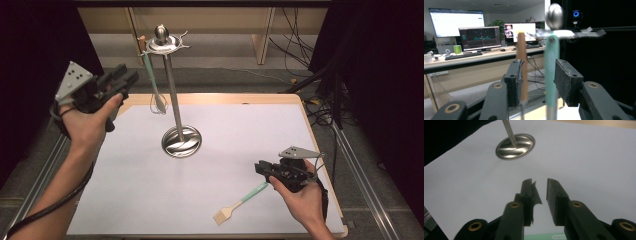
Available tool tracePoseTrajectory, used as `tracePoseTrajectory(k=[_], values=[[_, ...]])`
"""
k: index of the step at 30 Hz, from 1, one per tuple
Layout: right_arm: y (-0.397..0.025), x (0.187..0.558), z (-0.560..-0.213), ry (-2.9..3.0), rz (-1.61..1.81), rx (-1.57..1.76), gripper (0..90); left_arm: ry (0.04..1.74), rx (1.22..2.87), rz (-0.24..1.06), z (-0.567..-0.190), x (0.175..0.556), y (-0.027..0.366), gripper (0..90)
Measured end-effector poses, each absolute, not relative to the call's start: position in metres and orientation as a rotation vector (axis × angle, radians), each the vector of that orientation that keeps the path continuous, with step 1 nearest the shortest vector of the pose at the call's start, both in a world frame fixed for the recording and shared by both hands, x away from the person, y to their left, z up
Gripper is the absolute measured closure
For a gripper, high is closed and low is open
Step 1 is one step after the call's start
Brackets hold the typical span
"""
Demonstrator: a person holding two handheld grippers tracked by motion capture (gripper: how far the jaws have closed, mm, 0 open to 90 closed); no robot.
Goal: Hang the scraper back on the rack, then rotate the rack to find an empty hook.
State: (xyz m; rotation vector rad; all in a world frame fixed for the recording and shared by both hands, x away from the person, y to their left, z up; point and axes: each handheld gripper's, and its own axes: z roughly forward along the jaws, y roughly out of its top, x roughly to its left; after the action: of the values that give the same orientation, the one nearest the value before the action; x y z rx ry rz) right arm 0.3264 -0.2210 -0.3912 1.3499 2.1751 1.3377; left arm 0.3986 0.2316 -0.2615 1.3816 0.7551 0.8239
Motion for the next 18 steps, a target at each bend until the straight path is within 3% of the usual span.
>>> tracePoseTrajectory(k=[7,18], values=[[-0.225,0.332,-0.396,2.239,1.250,1.416,83.9,0.775,1.415,0.806,-0.288,0.395,0.231,53.1],[-0.229,0.334,-0.392,2.246,1.179,1.452,83.3,0.780,1.428,0.793,-0.299,0.390,0.227,52.0]])
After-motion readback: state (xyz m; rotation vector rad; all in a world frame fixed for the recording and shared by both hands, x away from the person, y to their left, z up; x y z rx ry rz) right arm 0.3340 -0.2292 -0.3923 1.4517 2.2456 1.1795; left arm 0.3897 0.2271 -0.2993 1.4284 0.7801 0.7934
